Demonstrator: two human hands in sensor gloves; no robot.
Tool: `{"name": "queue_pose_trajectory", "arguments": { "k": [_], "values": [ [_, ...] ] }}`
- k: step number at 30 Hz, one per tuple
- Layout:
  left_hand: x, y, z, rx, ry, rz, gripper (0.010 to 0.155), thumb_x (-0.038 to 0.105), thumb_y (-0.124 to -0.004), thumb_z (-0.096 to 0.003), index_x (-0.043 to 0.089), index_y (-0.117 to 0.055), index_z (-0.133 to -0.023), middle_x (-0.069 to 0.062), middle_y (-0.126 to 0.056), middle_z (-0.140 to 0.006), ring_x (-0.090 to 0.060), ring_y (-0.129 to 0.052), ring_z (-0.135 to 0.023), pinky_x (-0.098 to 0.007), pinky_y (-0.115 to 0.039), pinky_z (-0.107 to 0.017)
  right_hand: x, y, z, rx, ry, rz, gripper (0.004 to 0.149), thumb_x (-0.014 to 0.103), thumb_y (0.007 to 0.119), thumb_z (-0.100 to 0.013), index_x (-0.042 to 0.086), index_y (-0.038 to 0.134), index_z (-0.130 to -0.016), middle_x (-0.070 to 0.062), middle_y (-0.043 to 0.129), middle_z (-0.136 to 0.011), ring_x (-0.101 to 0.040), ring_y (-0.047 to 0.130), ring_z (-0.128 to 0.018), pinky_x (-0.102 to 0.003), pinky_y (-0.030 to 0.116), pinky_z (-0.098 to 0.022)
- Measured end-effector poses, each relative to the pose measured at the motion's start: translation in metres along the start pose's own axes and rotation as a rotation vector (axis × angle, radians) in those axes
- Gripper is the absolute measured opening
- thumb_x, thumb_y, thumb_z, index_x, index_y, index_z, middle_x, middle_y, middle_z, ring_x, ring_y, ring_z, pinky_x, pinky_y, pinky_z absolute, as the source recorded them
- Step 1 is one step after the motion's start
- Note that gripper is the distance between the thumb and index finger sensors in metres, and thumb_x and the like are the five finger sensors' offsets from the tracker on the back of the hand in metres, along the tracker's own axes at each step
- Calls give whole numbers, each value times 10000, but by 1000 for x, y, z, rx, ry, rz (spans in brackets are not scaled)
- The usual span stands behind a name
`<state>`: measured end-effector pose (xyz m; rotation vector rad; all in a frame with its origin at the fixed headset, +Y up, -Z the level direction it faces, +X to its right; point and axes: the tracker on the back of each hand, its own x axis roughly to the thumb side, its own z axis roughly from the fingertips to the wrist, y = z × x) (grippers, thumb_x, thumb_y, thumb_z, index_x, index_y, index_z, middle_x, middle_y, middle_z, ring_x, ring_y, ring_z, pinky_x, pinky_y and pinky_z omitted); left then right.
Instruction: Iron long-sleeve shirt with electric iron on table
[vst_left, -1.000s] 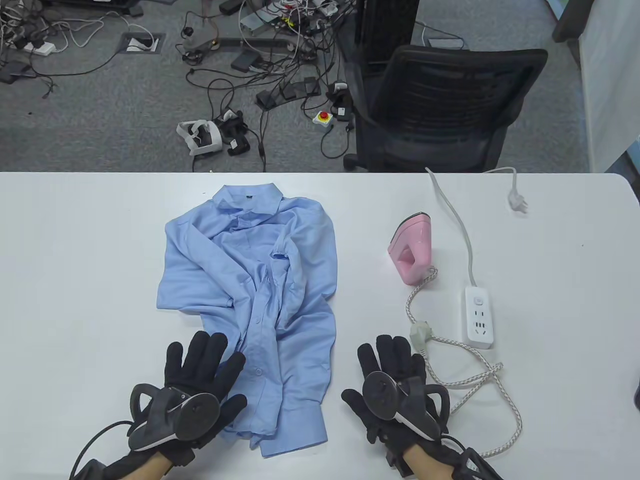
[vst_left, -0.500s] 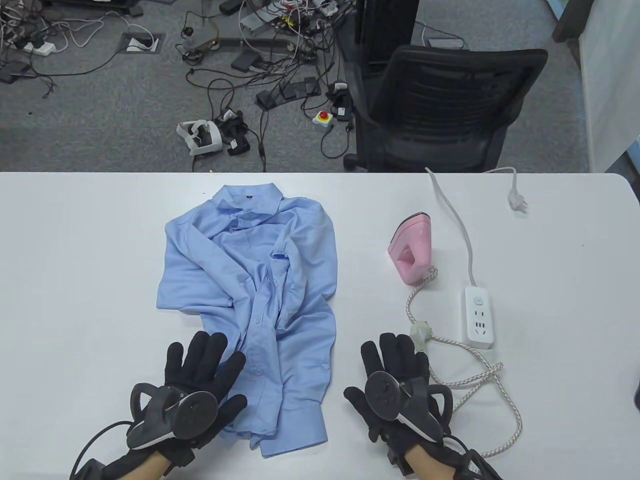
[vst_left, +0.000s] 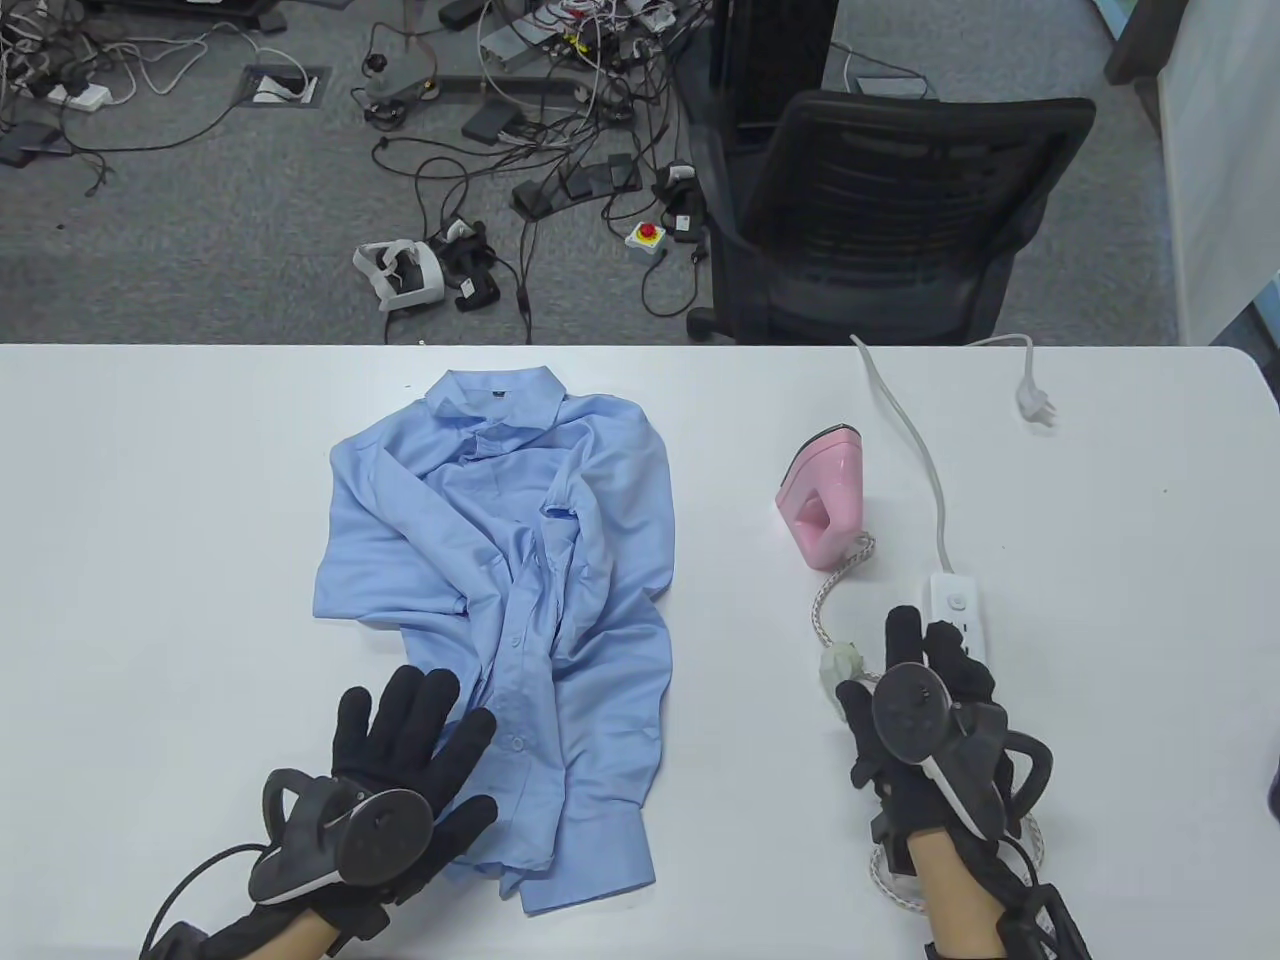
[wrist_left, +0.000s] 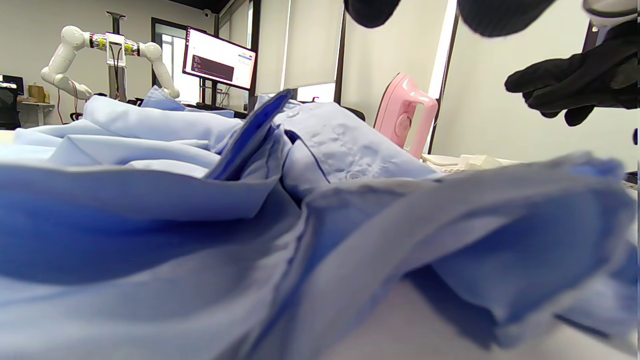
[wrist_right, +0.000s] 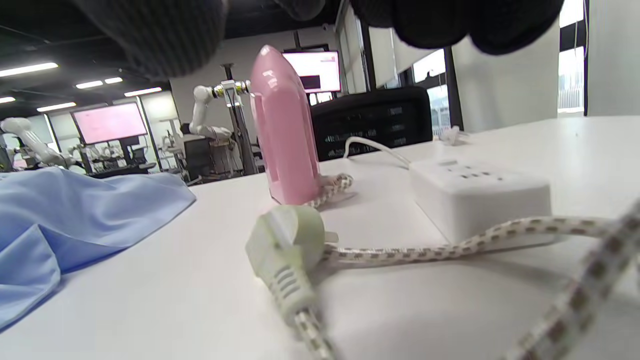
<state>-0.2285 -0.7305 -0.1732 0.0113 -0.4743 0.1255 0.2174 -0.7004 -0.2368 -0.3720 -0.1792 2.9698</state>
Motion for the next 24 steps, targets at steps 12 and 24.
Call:
{"name": "queue_pose_trajectory", "arguments": {
  "k": [12,24],
  "values": [
    [-5,1,1,-12,16,19,705,665,-606,-516,363,-341,-1095,-77,-79,-1190,-373,-105,-1090,-692,-135,-698,41,56,-32,186,-12,253,768,613,720,-328,316,467,-989,-64,739,-800,-268,854,-550,-416,779,-379],
    [-9,-4,-2,-59,26,39,736,671,-593,-520,379,-223,-1085,-75,-36,-1177,-376,-116,-1093,-689,-146,-703,50,78,-32,239,-21,376,718,487,764,-368,339,423,-982,-44,851,-721,-243,955,-484,-381,836,-313]
  ]
}}
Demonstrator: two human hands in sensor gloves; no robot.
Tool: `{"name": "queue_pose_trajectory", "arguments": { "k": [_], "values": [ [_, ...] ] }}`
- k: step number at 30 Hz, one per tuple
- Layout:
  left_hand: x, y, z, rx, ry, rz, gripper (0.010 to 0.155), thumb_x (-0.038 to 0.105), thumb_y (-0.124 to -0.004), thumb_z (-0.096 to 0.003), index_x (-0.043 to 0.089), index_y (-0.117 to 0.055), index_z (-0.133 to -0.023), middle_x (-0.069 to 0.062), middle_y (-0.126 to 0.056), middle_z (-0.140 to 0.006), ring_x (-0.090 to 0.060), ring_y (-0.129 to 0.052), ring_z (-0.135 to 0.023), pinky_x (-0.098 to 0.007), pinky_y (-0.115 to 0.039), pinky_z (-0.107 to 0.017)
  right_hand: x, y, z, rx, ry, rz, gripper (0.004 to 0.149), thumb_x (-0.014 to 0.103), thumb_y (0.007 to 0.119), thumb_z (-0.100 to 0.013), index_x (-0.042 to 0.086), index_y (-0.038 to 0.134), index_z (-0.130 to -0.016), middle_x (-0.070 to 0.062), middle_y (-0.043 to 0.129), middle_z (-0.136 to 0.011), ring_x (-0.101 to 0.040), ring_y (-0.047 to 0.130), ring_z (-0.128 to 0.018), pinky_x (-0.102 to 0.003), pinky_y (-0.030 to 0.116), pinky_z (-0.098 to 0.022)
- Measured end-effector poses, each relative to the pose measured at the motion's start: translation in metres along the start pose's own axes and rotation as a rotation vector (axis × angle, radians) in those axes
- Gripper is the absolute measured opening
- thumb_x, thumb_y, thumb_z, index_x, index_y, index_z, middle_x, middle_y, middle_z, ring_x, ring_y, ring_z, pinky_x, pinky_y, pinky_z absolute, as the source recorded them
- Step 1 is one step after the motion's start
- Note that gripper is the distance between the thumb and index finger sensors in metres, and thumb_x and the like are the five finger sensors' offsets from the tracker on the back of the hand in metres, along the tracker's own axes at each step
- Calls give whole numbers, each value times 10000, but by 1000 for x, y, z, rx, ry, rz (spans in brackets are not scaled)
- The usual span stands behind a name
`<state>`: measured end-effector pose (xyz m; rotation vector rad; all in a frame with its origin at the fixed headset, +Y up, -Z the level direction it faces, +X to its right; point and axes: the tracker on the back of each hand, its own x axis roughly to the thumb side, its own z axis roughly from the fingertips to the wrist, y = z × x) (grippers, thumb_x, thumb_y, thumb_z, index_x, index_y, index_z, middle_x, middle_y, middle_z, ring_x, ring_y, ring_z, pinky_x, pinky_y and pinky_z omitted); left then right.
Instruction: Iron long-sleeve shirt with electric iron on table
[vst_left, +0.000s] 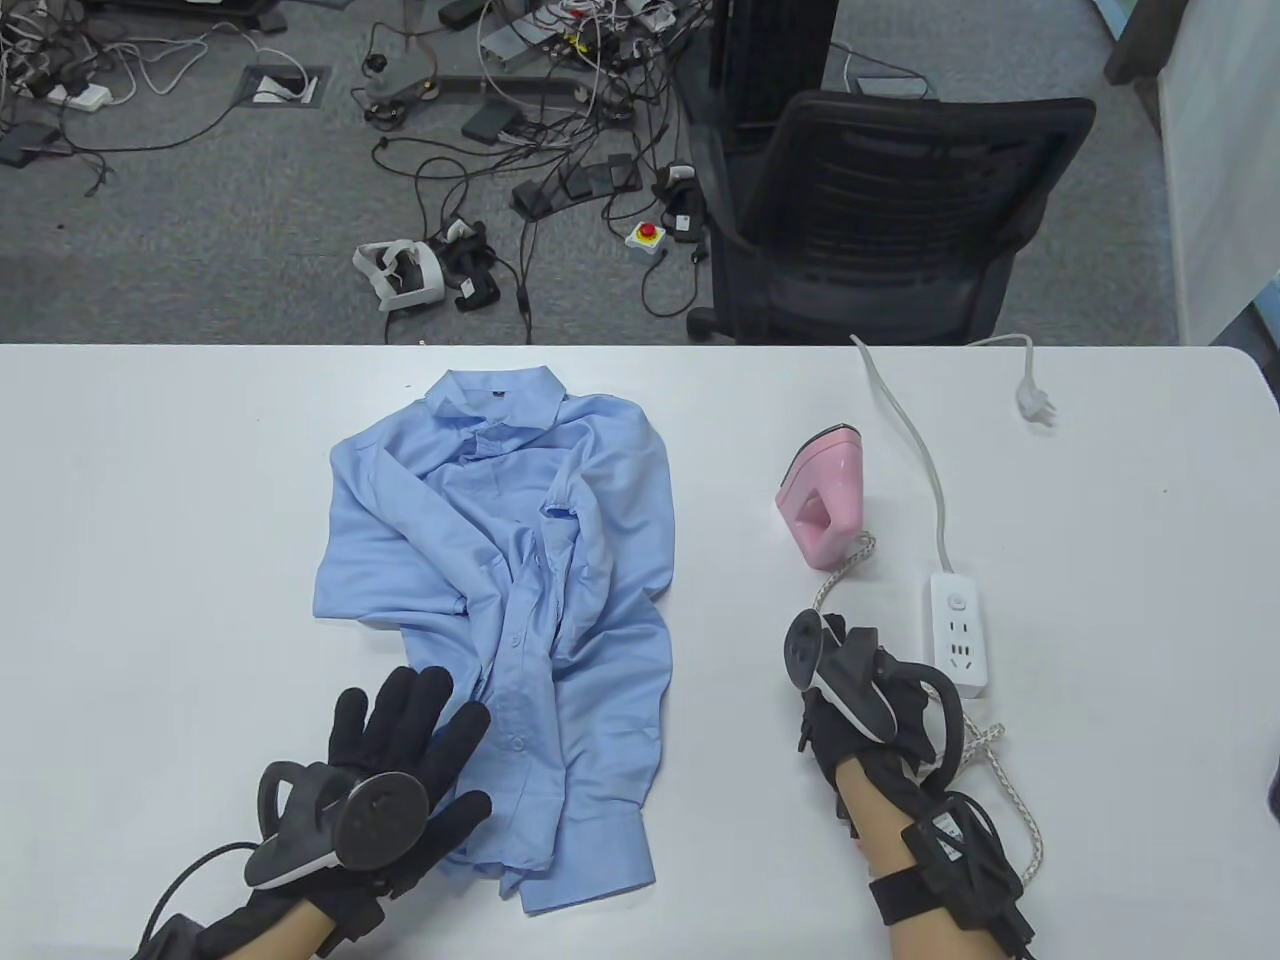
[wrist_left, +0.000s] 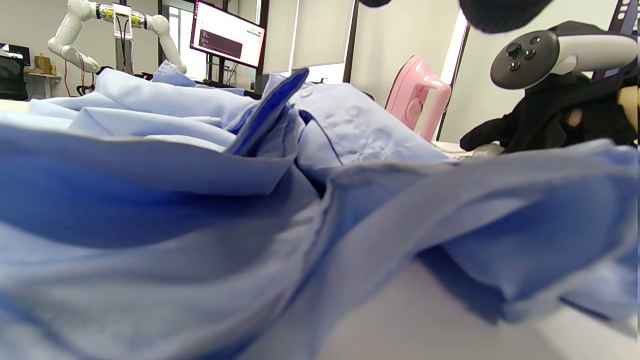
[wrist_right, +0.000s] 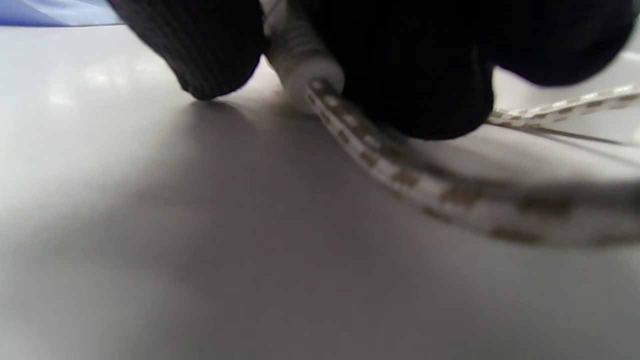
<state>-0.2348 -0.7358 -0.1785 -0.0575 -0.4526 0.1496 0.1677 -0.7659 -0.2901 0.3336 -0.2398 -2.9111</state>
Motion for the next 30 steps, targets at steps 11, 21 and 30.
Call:
{"name": "queue_pose_trajectory", "arguments": {
  "k": [11,21,30],
  "values": [
    [0,-6,-2,-44,9,17,761,680,-576,-518,395,-121,-1058,-65,23,-1157,-375,-119,-1091,-689,-139,-703,-18,-18,22,-263,-30,-152,664,456,717,-366,154,550,-933,-59,925,-529,-185,983,-255,-351,870,-203],
    [0,-6,-3,-44,8,31,757,678,-575,-520,395,-122,-1058,-63,31,-1152,-376,-119,-1091,-688,-139,-703,-115,-54,31,-228,82,-585,688,354,688,-377,157,411,-975,-86,795,-698,-239,919,-428,-385,825,-328],
    [0,-6,-3,-57,5,42,766,679,-572,-521,397,-92,-1048,-65,44,-1146,-378,-121,-1090,-688,-137,-702,-152,-25,12,-211,229,-578,632,357,700,-381,196,521,-966,-104,856,-634,-206,946,-319,-345,846,-238]
  ]
}}
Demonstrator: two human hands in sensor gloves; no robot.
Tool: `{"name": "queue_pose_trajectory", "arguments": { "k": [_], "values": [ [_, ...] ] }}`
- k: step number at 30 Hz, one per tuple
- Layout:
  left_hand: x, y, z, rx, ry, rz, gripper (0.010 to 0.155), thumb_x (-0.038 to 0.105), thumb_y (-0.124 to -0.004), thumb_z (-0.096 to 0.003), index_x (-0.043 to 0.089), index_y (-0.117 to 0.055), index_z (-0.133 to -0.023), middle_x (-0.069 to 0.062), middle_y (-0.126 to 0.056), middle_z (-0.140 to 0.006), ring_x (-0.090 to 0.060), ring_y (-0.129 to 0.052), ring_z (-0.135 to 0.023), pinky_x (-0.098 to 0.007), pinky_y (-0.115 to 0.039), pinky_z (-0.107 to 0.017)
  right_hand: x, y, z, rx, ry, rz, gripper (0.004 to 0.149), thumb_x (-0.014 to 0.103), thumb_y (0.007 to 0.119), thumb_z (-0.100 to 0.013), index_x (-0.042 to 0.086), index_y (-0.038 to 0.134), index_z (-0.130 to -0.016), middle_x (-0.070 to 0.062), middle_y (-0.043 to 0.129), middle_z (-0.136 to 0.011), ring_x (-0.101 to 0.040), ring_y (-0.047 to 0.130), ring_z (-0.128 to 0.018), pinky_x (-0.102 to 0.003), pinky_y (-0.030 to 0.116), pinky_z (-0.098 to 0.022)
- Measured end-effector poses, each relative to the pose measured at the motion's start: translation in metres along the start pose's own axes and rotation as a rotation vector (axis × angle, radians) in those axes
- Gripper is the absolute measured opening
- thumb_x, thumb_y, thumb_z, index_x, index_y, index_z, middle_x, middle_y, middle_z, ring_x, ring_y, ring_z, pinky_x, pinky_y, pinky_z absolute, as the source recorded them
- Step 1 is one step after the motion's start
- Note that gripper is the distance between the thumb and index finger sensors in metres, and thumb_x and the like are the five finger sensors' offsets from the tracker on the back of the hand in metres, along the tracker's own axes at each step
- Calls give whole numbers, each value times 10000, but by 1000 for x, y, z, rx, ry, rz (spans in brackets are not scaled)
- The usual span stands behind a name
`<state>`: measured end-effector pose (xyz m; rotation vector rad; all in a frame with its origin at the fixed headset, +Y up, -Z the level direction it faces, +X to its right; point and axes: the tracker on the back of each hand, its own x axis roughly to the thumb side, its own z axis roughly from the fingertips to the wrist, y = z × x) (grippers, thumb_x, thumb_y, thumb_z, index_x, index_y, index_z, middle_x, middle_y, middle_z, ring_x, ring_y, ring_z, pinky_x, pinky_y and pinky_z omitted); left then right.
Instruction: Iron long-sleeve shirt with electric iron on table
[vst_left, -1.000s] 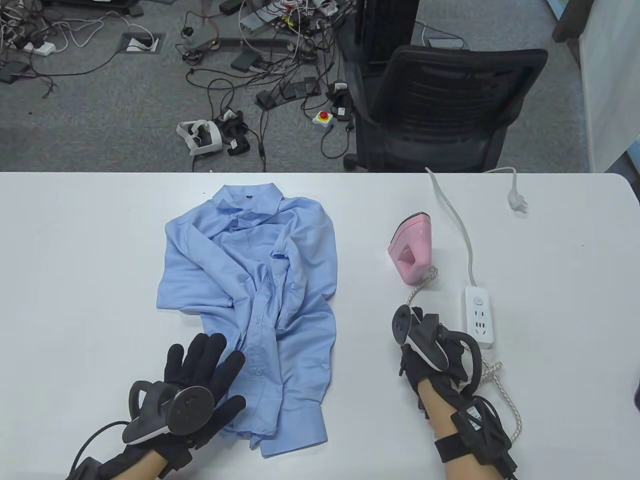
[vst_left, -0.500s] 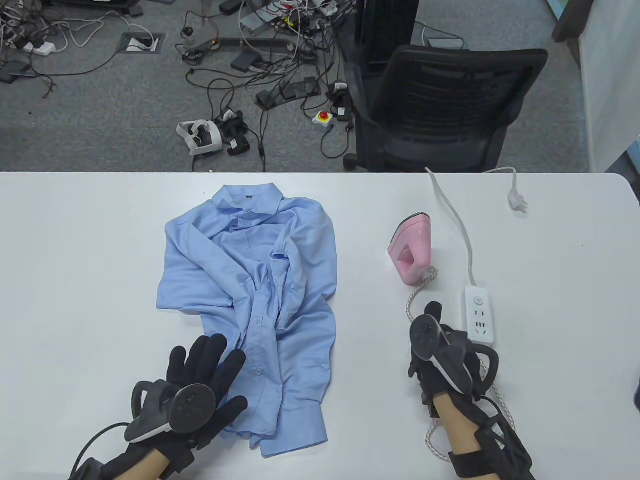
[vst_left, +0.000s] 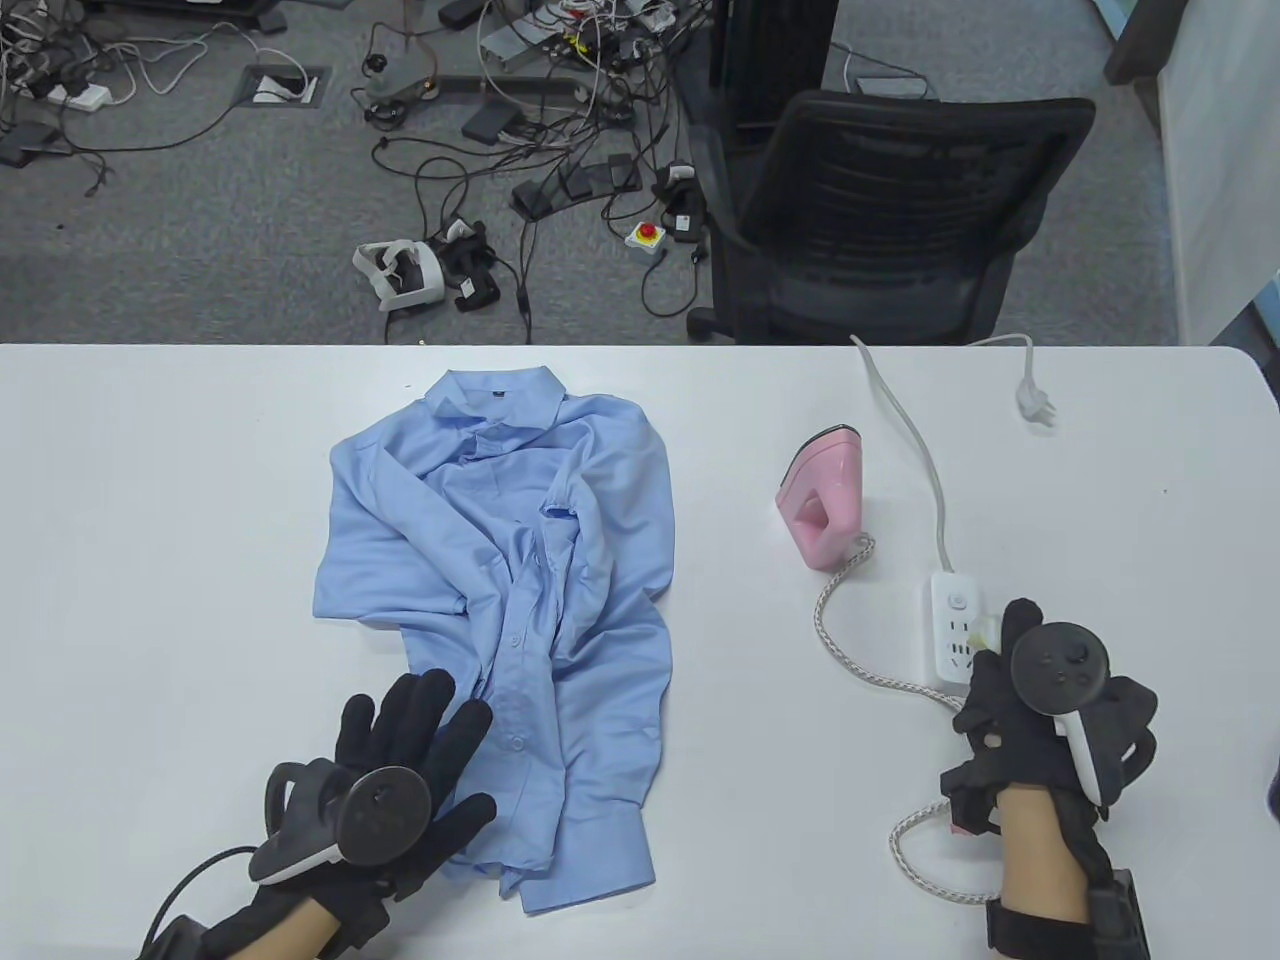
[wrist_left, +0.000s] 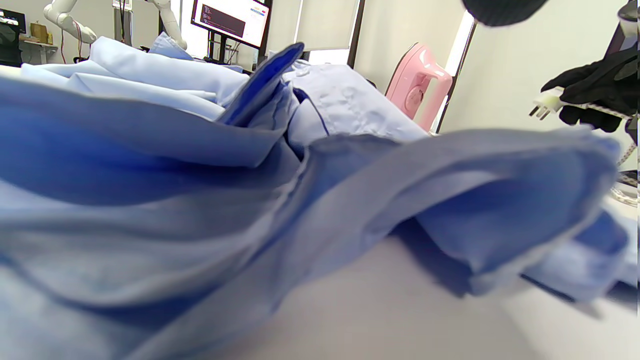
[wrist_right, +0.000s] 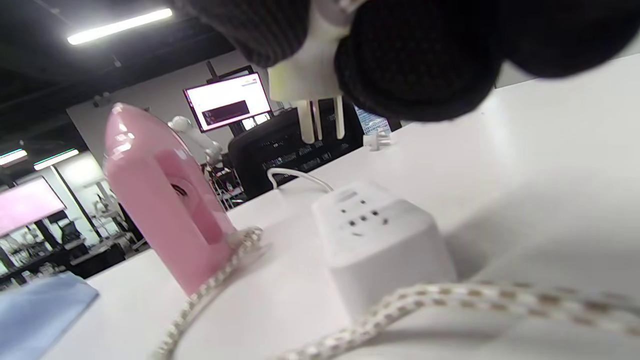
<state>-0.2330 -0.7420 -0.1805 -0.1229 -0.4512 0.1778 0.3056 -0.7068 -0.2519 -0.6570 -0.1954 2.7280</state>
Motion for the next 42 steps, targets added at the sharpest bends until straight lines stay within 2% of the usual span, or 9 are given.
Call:
{"name": "queue_pose_trajectory", "arguments": {
  "k": [5,8,22,31,35,37,40,42],
  "values": [
    [-1,0,0,-3,-2,5,763,678,-573,-521,396,-102,-1051,-64,42,-1147,-378,-122,-1090,-687,-138,-702,-1,19,-7,59,9,35,613,361,706,-383,224,549,-959,-107,861,-632,-206,947,-314,-345,847,-235],
    [-2,0,0,-8,3,17,760,677,-573,-521,396,-108,-1053,-64,42,-1147,-378,-122,-1090,-687,-138,-702,-1,24,-7,55,8,64,609,362,708,-384,223,556,-957,-108,864,-630,-207,948,-312,-346,847,-232],
    [-3,0,-1,-27,1,27,754,675,-574,-523,389,-129,-1061,-65,41,-1147,-380,-126,-1090,-687,-137,-701,3,29,-3,-30,26,112,603,361,712,-387,230,559,-956,-107,866,-636,-206,952,-313,-341,852,-231],
    [-2,0,-1,-31,-3,28,752,675,-573,-523,387,-136,-1064,-65,38,-1148,-381,-129,-1091,-688,-138,-701,5,33,-6,47,41,127,609,361,706,-390,222,539,-959,-111,865,-640,-206,955,-315,-344,856,-229],
    [-3,-2,-2,-54,1,40,751,673,-574,-524,385,-142,-1066,-66,39,-1147,-381,-128,-1090,-688,-137,-700,8,36,-7,-6,17,182,588,372,690,-394,208,564,-944,-101,893,-600,-198,963,-276,-344,861,-205],
    [-2,-2,-2,-63,-4,40,750,674,-573,-524,386,-142,-1066,-64,42,-1146,-382,-126,-1090,-687,-134,-700,12,47,-11,32,-28,209,587,357,702,-394,195,571,-942,-120,905,-585,-207,969,-256,-350,867,-188],
    [0,-1,-1,-56,-14,34,748,673,-574,-525,386,-147,-1067,-65,40,-1147,-381,-128,-1091,-687,-136,-700,16,49,-7,-29,14,249,578,353,696,-392,186,587,-935,-116,904,-568,-208,969,-246,-350,871,-186],
    [0,1,0,-50,-20,42,748,674,-573,-524,386,-148,-1068,-65,39,-1148,-382,-128,-1091,-687,-136,-700,17,48,-6,-1,26,267,579,354,690,-395,185,576,-937,-113,902,-573,-210,972,-252,-352,872,-189]
  ]
}}
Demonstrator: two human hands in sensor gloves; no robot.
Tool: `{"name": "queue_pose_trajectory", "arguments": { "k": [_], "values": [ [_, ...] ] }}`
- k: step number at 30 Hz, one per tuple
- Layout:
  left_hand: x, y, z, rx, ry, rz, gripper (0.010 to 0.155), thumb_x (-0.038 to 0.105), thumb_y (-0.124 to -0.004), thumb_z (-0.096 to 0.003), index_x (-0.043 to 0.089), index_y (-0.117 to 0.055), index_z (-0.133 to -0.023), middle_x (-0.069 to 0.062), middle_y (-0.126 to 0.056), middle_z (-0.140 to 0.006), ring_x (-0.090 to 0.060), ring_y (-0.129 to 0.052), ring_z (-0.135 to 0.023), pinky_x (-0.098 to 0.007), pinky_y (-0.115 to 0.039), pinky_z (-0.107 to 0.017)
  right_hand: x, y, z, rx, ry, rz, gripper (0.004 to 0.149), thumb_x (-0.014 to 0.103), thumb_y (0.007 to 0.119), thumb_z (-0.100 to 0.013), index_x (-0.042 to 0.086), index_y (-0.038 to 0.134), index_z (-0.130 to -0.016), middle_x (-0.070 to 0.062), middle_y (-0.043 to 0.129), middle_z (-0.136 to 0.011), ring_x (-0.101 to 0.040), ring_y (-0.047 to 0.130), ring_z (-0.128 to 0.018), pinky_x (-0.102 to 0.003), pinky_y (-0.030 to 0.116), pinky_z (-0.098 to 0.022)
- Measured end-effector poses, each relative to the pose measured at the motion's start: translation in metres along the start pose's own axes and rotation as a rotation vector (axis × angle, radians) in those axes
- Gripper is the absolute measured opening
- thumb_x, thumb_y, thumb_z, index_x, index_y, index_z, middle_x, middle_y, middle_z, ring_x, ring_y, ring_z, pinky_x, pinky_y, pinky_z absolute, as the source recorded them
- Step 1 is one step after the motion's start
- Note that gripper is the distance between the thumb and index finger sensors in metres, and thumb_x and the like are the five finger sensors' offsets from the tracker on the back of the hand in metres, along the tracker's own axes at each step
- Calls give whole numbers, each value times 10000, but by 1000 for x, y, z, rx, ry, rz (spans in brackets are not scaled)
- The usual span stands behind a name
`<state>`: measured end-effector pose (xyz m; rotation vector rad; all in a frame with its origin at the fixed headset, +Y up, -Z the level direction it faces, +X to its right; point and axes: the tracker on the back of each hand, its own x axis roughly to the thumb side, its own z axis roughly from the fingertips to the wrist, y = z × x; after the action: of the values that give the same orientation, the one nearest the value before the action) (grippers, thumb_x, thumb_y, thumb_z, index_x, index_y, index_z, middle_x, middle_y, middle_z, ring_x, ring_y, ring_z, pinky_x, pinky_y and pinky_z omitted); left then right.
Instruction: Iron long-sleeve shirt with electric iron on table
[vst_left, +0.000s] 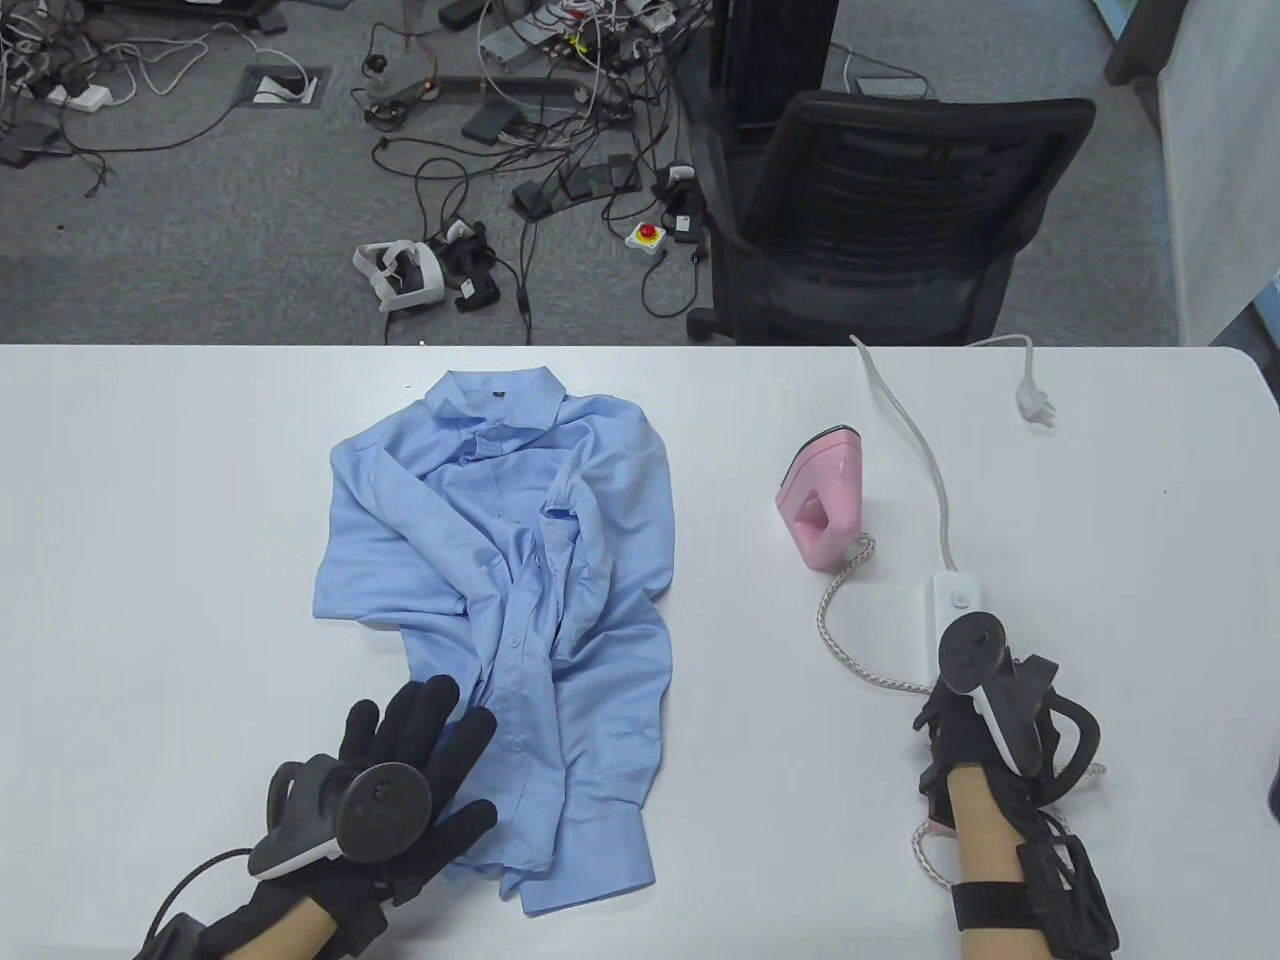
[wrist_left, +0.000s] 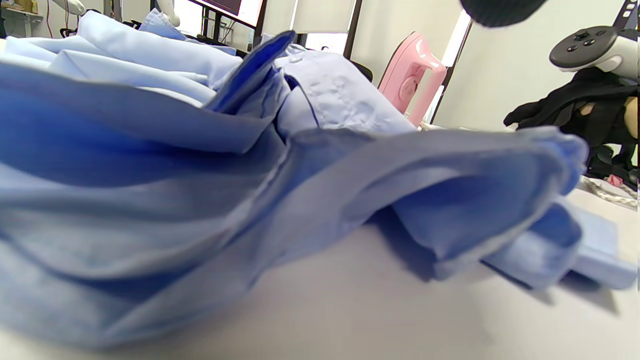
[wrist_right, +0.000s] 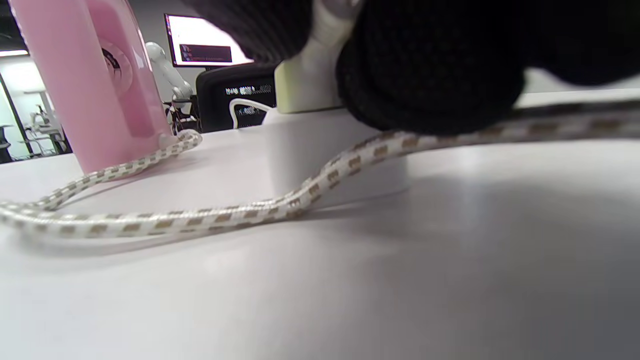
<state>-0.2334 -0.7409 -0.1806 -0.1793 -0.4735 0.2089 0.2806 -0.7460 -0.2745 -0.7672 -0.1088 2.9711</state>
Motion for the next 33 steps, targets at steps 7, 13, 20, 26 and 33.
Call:
{"name": "queue_pose_trajectory", "arguments": {
  "k": [7,13,20,26,33],
  "values": [
    [0,1,1,0,-3,16,747,672,-574,-525,383,-153,-1070,-67,39,-1148,-383,-129,-1091,-688,-137,-700,-3,-3,-2,32,1,-35,577,375,701,-395,194,592,-932,-116,926,-563,-236,999,-263,-379,890,-202],
    [0,3,1,-5,-9,11,747,672,-569,-528,385,-142,-1069,-59,65,-1138,-372,-88,-1083,-685,-123,-699,-9,-11,-16,239,33,-90,634,540,645,-374,290,569,-953,-130,901,-640,-283,993,-360,-421,877,-271],
    [-3,9,2,39,15,47,747,670,-573,-530,378,-153,-1074,-66,53,-1141,-379,-98,-1082,-688,-129,-698,15,-36,-18,43,78,32,744,611,612,-356,286,456,-1007,-150,568,-924,-335,799,-696,-477,760,-458],
    [-5,8,2,25,19,47,745,671,-571,-529,381,-150,-1073,-64,58,-1140,-377,-94,-1083,-687,-127,-698,39,-5,-44,211,93,176,770,622,598,-359,302,364,-1019,-131,396,-1007,-359,650,-850,-528,668,-575],
    [-10,7,1,4,29,57,744,669,-571,-530,379,-156,-1075,-65,56,-1141,-379,-94,-1082,-687,-125,-697,46,14,-53,313,106,195,782,627,569,-383,188,402,-1008,-159,438,-986,-411,643,-844,-506,665,-598]
  ]
}}
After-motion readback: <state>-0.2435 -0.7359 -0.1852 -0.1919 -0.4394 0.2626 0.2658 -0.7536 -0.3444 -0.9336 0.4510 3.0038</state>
